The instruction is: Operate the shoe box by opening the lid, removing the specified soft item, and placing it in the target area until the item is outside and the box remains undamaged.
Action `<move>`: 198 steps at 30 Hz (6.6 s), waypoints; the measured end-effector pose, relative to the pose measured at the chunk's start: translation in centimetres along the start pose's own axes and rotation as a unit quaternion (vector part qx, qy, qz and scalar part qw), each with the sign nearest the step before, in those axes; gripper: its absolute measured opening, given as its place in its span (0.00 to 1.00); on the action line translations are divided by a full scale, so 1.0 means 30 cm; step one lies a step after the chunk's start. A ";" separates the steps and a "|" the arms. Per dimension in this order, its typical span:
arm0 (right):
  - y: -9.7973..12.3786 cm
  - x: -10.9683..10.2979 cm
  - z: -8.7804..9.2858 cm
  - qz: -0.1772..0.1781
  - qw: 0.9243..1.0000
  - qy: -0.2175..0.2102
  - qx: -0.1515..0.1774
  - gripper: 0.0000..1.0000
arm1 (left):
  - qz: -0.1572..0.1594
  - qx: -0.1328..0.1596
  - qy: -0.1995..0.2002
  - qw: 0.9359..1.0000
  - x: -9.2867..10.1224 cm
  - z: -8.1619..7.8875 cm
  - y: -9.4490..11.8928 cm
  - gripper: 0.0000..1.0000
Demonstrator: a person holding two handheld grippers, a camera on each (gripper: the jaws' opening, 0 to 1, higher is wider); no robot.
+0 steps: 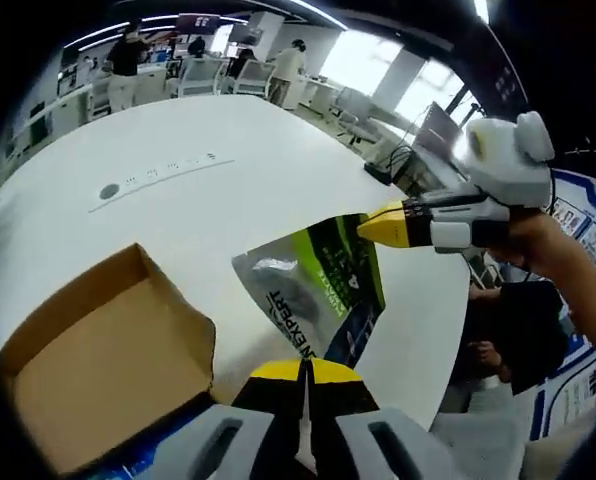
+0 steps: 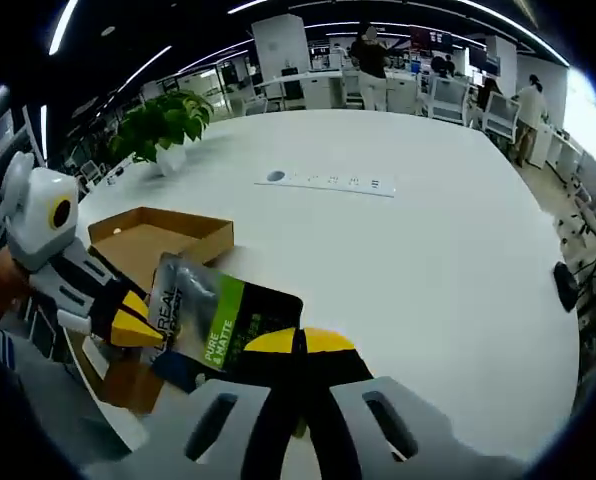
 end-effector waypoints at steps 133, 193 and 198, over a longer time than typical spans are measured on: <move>0.047 -0.325 0.013 -0.088 0.986 0.136 0.045 0.47 | -0.032 0.139 -0.110 0.984 -0.157 0.229 0.408 0.74; -0.333 -0.824 -0.016 -0.207 0.951 0.228 -0.009 0.28 | -0.119 0.217 -0.002 0.969 -0.372 0.737 0.738 0.94; -0.356 -0.837 -0.014 -0.204 0.953 0.224 -0.014 0.26 | -0.121 0.218 -0.001 0.968 -0.367 0.752 0.738 0.92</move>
Point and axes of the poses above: the point that each gripper's makers call its tool centre point, and the gripper's own axes: y roughly backward along the fingers, x roughly to its right, z roughly out of its underside, the point moved 9 cm from there along y, roughly backward along the fingers, and after that the axes turned 11 degrees about -x, right-handed, at the moved point
